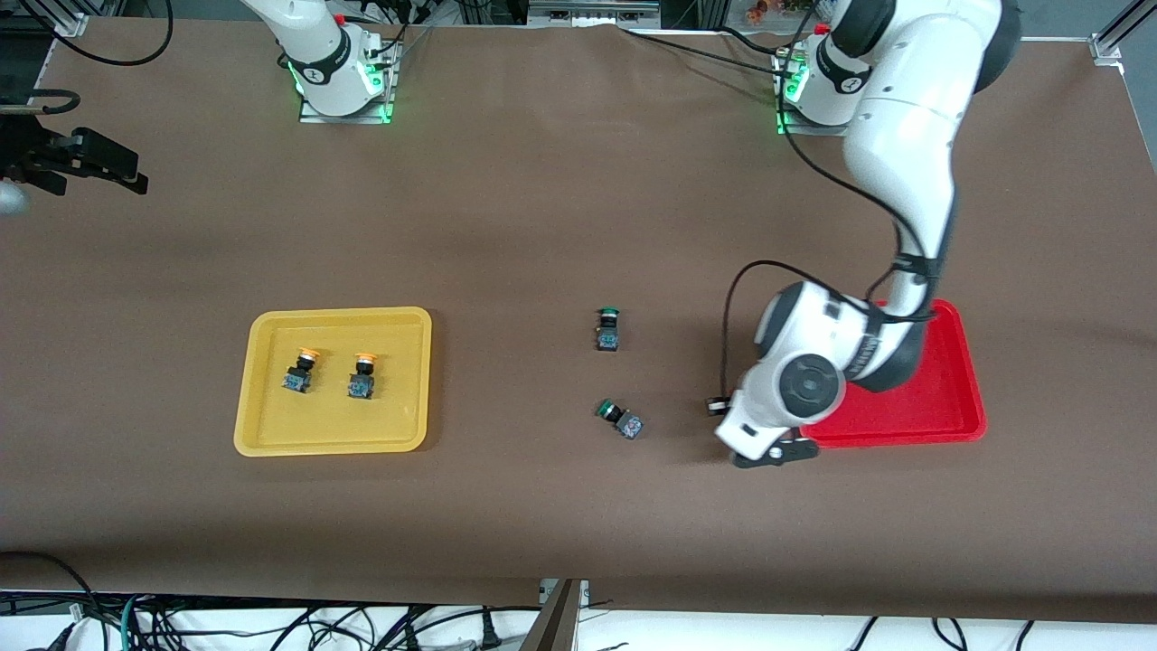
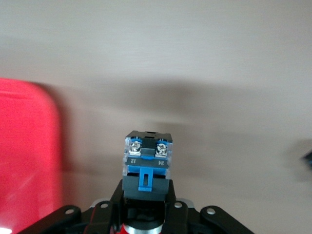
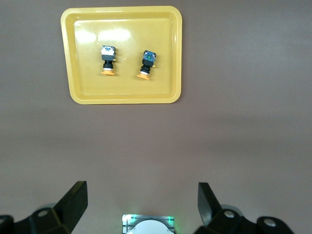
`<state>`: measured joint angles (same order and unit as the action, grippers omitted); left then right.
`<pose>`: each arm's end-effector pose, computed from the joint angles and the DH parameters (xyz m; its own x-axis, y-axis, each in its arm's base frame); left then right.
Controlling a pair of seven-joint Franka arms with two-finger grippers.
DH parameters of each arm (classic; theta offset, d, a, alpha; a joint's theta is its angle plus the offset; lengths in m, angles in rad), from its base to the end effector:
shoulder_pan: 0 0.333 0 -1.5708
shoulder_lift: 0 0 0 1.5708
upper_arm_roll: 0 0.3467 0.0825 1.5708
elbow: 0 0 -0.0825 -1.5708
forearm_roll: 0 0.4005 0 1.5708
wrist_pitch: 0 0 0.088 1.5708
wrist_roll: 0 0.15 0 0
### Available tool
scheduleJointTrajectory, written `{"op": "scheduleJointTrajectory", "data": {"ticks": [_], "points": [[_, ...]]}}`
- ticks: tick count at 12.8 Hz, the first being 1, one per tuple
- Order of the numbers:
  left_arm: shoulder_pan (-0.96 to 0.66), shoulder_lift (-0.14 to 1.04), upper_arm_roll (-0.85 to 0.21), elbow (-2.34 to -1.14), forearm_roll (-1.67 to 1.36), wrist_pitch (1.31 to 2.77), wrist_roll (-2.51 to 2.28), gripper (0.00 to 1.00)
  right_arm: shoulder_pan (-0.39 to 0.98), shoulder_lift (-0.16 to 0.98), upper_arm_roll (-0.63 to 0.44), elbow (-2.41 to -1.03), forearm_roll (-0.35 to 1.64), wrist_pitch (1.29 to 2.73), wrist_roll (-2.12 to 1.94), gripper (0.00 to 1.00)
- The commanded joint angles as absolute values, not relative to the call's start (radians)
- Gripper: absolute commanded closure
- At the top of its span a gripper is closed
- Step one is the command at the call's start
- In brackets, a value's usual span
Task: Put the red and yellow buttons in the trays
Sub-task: 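Carry the red button into the red tray and open the left gripper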
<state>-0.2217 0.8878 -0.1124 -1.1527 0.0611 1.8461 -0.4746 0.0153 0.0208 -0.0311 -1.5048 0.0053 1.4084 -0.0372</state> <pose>0.7396 -0.2257 0.2183 0.9712 0.1533 -0.1825 0.1452 -0.9878 -0.0572 0.5559 -0.0077 0.6192 0.9929 0.0223 -0.1167 0.0214 -0.9997 -0.0090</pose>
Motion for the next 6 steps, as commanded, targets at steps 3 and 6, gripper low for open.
{"op": "scheduleJointTrajectory", "data": {"ticks": [3, 6], "points": [[-0.062, 0.842, -0.123, -1.204, 0.052, 1.626, -0.178, 0.88, 0.002, 0.018, -0.026, -1.502, 0.003, 1.399, -0.032, 0.00], [0.017, 0.841, -0.124, -1.223, 0.051, 1.571, 0.025, 0.65, 0.002, 0.018, -0.026, -1.502, 0.005, 1.401, -0.031, 0.00]]}}
